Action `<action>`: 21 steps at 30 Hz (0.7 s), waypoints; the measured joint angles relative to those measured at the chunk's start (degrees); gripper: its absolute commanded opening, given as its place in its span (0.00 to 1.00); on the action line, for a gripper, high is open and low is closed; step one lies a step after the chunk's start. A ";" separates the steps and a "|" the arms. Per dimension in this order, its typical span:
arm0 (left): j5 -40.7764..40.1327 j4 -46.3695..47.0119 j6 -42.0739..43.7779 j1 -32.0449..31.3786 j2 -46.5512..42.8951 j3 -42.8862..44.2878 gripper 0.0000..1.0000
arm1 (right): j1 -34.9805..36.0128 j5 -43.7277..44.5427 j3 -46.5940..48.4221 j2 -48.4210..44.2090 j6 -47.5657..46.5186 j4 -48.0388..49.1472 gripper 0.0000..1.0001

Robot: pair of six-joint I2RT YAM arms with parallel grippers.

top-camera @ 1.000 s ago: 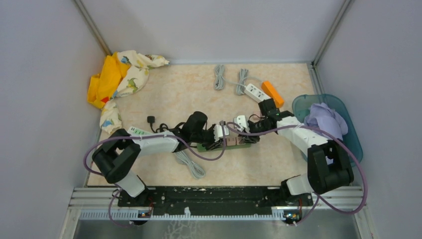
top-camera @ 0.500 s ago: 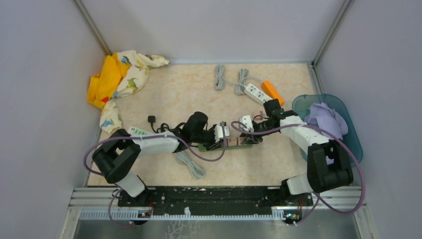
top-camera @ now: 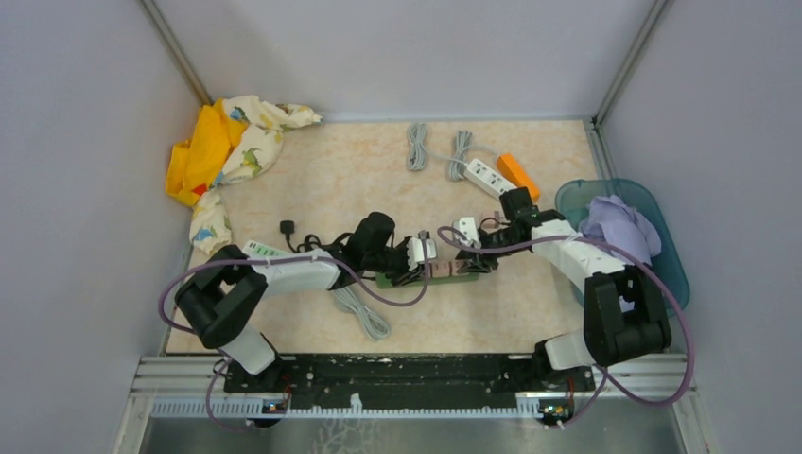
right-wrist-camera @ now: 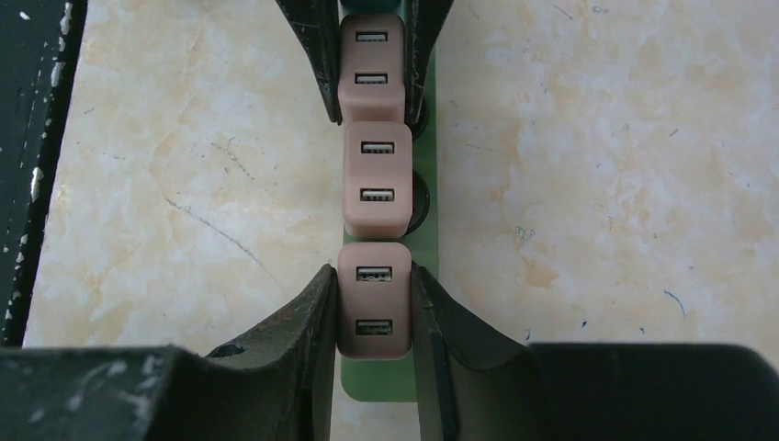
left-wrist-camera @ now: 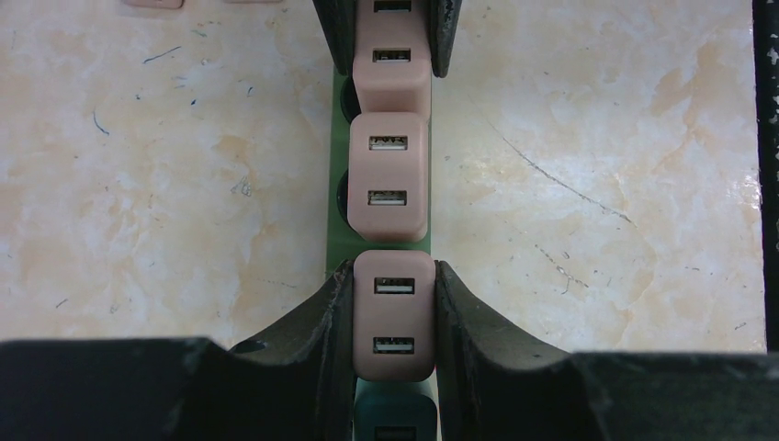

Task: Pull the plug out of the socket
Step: Remove the plug from the socket.

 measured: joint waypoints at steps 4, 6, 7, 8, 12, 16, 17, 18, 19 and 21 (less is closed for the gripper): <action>0.02 -0.07 0.07 -0.17 0.02 0.00 0.00 | -0.35 -1.44 0.04 0.07 -6.23 -3.72 0.00; 0.15 -0.09 0.04 -0.17 0.02 0.00 0.00 | 0.37 -1.64 0.61 0.55 -7.34 -4.44 0.00; 0.17 -0.11 0.04 -0.15 0.02 0.00 0.00 | 0.72 -1.40 0.85 0.74 -7.04 -4.31 0.00; 0.17 -0.13 0.04 -0.15 0.02 0.00 0.00 | 1.20 -1.01 0.98 0.81 -5.97 -3.76 0.00; 0.17 -0.15 0.00 -0.11 0.00 0.00 0.00 | 1.92 0.09 1.11 0.83 -0.13 -0.90 0.00; 0.20 0.00 0.00 -0.04 0.00 0.00 0.00 | 0.44 -0.35 1.11 0.83 2.84 0.15 0.00; 0.22 0.07 0.00 -0.04 0.00 0.00 0.00 | -0.02 -0.70 1.11 0.83 2.54 -0.22 0.00; 0.24 0.15 0.02 -0.04 0.00 0.00 0.00 | -0.44 -1.03 1.11 0.83 1.68 -0.81 0.00; 0.26 0.22 0.02 -0.04 0.00 0.00 0.00 | -0.81 -1.55 1.14 0.83 0.28 -1.66 0.00; 0.24 0.28 0.04 -0.07 0.00 0.00 0.00 | -1.11 -2.25 1.16 0.83 -2.43 -3.21 0.00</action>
